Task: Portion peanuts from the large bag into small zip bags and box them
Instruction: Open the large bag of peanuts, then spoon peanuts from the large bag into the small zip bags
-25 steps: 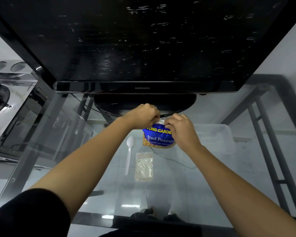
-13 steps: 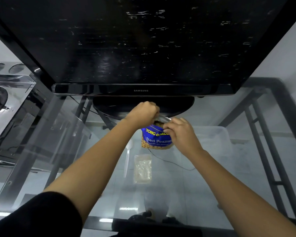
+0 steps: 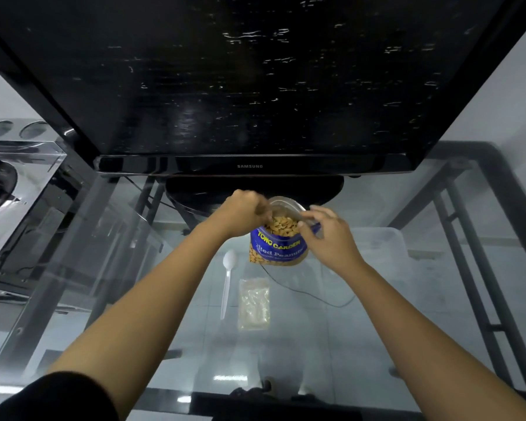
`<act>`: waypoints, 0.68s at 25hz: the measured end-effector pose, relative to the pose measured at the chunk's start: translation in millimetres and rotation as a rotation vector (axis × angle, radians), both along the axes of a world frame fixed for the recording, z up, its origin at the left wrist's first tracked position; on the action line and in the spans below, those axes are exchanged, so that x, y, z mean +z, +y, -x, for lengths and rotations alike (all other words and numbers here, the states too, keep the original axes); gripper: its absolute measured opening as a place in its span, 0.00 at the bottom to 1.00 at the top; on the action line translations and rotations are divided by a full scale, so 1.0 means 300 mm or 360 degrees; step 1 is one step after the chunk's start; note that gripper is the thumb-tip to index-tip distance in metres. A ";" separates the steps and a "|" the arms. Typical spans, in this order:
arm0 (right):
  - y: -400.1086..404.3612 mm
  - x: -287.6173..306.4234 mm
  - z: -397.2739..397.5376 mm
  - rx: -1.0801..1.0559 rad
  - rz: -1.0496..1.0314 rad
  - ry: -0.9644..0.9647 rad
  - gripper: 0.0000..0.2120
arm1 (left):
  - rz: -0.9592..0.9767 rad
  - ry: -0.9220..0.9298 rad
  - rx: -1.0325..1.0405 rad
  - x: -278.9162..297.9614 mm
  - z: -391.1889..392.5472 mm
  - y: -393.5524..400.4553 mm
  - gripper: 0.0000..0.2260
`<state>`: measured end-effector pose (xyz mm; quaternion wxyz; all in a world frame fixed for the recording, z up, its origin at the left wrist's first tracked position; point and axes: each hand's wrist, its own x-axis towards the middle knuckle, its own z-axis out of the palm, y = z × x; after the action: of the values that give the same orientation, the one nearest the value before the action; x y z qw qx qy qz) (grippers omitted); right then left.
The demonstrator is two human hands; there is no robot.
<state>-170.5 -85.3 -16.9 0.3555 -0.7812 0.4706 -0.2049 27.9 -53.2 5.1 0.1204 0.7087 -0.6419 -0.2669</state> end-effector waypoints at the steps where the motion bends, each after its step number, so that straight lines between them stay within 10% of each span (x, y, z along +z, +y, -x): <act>1: -0.009 -0.001 -0.002 0.0035 -0.0057 0.0032 0.16 | -0.0072 0.0020 0.0064 -0.002 0.002 0.009 0.15; 7: -0.015 0.009 -0.004 0.0143 -0.0170 0.0137 0.25 | -0.0137 0.0091 0.0119 0.008 0.019 0.034 0.22; 11: -0.015 0.012 0.002 0.0167 -0.0225 0.0152 0.25 | 0.0695 0.0313 0.0944 -0.035 0.017 0.154 0.08; 17: -0.013 0.000 -0.009 0.0140 -0.0209 0.0127 0.25 | -0.0397 -0.0219 0.0956 -0.307 0.057 0.406 0.16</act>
<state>-167.8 -89.3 -17.0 0.3954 -0.7837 0.4620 -0.1265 10.8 68.6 -87.0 0.0624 0.8920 -0.3731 -0.2476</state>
